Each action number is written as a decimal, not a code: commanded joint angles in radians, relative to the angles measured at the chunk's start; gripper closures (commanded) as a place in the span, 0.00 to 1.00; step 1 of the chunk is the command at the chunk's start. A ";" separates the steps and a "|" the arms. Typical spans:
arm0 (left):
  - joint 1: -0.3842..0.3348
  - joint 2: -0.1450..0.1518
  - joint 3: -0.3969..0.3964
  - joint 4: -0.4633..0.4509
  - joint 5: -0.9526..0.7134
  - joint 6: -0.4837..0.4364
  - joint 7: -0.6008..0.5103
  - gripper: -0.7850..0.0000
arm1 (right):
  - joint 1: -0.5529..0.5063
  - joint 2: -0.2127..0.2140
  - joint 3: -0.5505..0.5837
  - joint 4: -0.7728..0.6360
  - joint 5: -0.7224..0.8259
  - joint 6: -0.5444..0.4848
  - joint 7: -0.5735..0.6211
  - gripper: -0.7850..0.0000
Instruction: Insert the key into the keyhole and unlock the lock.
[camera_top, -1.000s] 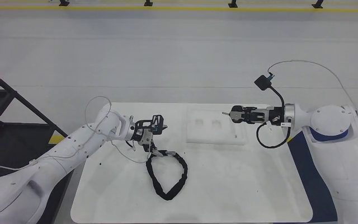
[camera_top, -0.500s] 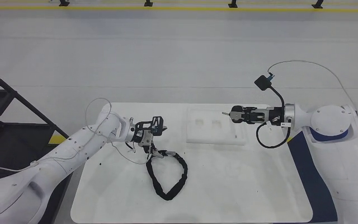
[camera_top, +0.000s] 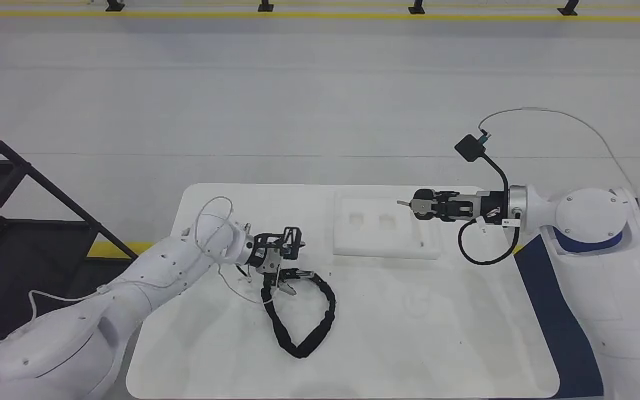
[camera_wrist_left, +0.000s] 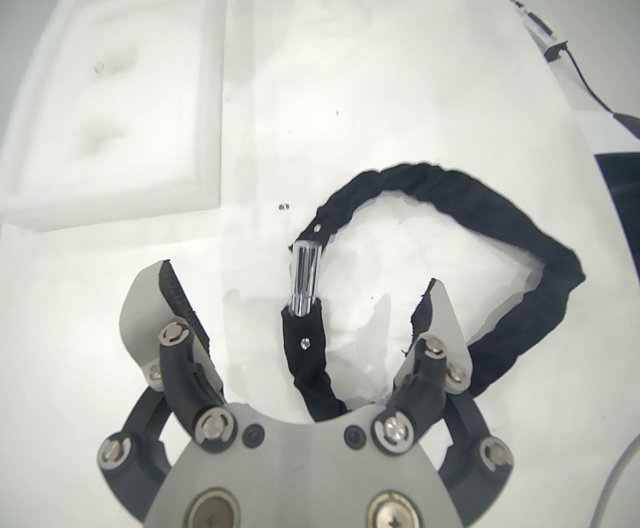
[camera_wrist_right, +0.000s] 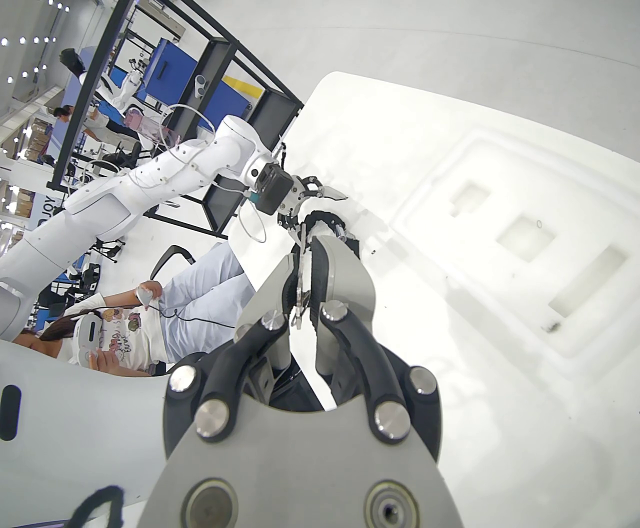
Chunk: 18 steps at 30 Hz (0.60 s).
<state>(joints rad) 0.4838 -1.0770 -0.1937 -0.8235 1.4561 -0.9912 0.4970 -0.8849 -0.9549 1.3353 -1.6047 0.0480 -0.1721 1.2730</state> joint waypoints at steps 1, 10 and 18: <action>-0.008 -0.026 0.010 0.048 0.031 -0.009 0.046 0.00 | 0.000 0.000 0.000 0.000 0.000 0.000 0.000 1.00; -0.007 -0.118 0.024 0.208 0.181 0.000 0.190 0.00 | 0.000 0.000 0.000 0.000 0.000 0.000 0.000 1.00; 0.000 -0.183 0.024 0.311 0.279 0.019 0.280 0.23 | 0.000 0.000 0.000 0.000 0.000 0.000 0.000 1.00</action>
<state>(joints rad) 0.4819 -1.2527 -0.1700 -0.5267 1.7269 -0.9639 0.7638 -0.8849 -0.9550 1.3353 -1.6047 0.0480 -0.1721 1.2730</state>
